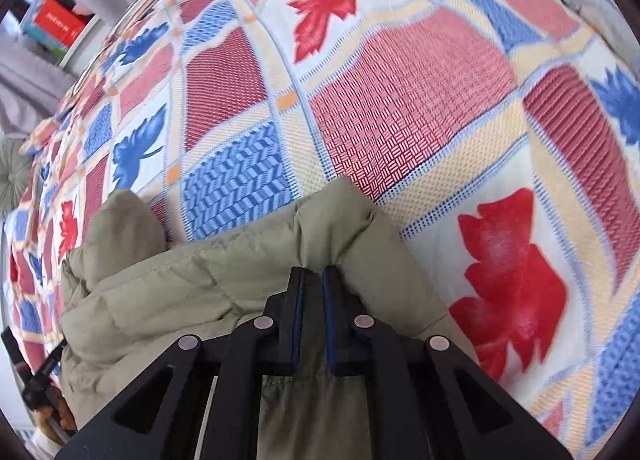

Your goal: Fold large clothes

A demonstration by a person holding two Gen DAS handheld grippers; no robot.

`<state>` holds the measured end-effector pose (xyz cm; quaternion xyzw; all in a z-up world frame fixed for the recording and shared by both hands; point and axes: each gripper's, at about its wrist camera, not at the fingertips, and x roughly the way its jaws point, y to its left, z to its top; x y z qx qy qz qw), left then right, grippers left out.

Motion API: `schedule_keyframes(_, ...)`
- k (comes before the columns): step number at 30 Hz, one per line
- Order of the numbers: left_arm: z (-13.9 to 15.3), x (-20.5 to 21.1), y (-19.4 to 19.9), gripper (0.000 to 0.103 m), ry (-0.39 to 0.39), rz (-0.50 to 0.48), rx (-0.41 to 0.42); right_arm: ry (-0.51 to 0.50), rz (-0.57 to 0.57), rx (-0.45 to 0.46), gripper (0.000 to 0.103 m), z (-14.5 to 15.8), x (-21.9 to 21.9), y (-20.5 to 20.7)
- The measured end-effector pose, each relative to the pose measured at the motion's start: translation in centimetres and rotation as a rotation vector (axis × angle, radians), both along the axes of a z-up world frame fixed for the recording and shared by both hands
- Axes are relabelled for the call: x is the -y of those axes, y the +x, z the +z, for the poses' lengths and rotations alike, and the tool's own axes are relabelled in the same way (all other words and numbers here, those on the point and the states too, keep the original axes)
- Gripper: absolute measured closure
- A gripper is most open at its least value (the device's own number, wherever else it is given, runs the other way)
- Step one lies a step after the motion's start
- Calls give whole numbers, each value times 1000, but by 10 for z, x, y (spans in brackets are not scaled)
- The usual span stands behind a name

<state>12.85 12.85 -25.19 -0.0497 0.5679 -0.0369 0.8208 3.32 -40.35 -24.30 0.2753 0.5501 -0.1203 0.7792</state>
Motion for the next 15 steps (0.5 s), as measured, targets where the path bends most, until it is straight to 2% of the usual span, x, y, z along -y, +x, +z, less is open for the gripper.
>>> schedule_keyframes(6,-1,-2,3,54,-9,19,-8,-27,6,1,95,-12,-1,10)
schedule_keyframes(9,13,-9,-1,54,9,43,-7,-32,4,-19,95,-2,-2,9)
schedule_keyframes(11,23,-17,-7,54,32,53,6,-37,16,-28,91,7,-5,7)
schedule_keyframes(15,37,-37,-19,54,69,86,9,-59,30,-11,90,29,-11,-11)
